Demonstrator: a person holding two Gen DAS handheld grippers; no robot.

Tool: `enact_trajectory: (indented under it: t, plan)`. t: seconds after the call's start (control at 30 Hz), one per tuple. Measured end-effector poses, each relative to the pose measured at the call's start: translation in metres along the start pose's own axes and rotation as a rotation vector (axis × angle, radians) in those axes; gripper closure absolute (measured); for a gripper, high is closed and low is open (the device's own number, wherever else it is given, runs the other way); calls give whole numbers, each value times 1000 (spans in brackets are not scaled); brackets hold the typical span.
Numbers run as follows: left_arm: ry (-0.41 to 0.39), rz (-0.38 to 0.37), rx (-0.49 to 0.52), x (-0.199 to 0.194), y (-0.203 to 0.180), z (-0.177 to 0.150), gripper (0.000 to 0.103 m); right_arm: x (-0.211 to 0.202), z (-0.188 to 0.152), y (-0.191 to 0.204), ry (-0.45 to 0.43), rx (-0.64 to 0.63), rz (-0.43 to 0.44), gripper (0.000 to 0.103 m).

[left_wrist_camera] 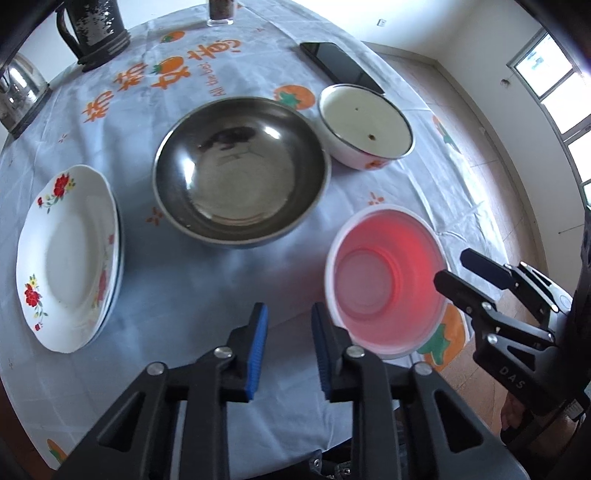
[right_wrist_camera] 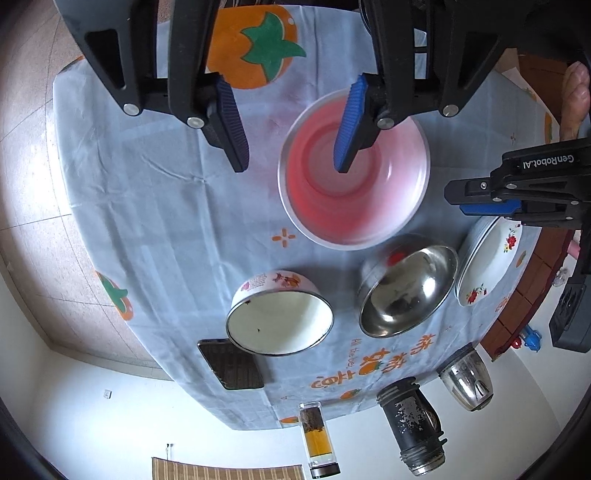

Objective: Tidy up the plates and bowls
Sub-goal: 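Move both tools to the pink plastic bowl and close on its rim, then lift the pink bowl with both tools and carry it over the steel bowl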

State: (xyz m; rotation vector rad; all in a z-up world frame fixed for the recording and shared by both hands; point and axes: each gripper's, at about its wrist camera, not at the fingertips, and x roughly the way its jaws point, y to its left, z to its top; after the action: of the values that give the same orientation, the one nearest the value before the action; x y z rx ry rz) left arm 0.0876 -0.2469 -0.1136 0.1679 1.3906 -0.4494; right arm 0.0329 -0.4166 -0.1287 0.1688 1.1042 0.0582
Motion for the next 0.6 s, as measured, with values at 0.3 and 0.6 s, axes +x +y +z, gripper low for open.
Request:
enact_trajectory:
  t: [0.3, 0.6]
  plan:
    - [21, -24, 2, 12, -18, 3, 83, 7, -3, -12, 26, -1, 46, 66]
    - [60, 10, 20, 28, -30, 3, 95, 18, -5, -12, 61, -38, 103, 88]
